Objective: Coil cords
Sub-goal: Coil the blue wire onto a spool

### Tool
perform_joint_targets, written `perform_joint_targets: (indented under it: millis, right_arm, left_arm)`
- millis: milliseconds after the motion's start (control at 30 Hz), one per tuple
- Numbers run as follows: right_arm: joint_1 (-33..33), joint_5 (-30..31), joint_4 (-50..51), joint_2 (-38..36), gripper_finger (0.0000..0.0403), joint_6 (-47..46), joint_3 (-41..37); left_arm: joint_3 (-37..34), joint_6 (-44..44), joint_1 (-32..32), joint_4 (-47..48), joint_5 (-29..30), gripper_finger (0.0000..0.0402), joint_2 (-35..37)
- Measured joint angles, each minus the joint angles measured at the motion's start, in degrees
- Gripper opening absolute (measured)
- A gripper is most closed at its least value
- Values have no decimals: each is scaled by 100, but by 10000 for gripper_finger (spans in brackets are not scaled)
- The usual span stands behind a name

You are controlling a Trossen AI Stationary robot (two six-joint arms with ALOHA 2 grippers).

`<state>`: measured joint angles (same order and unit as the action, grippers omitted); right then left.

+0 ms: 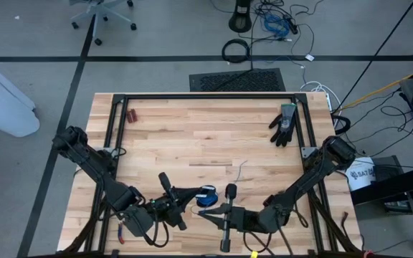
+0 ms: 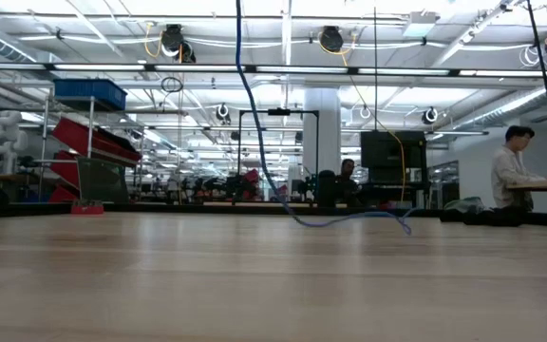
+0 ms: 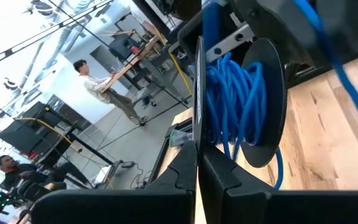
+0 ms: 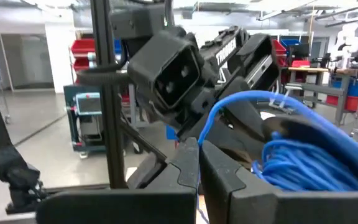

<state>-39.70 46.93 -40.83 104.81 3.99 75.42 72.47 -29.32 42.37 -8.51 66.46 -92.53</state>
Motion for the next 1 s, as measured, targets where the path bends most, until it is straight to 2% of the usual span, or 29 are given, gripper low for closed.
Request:
perform_joint_targets:
  millis: [167,467,700,1000]
  right_arm:
    - [-7,1,-59,-2,0,-11,0]
    - [38,562,94,3,0,-29,0]
    - [155,569,471,9,0,-279,-2]
    - [293,547,789,46,0,-590,-7]
  left_arm:
    - [0,4,-38,-3,-5,6,0]
    - [0,40,-87,-279,-29,6,-2]
    - [0,41,-105,-607,-48,6,-2]
    - [0,40,-120,-1114,-406,6,-2]
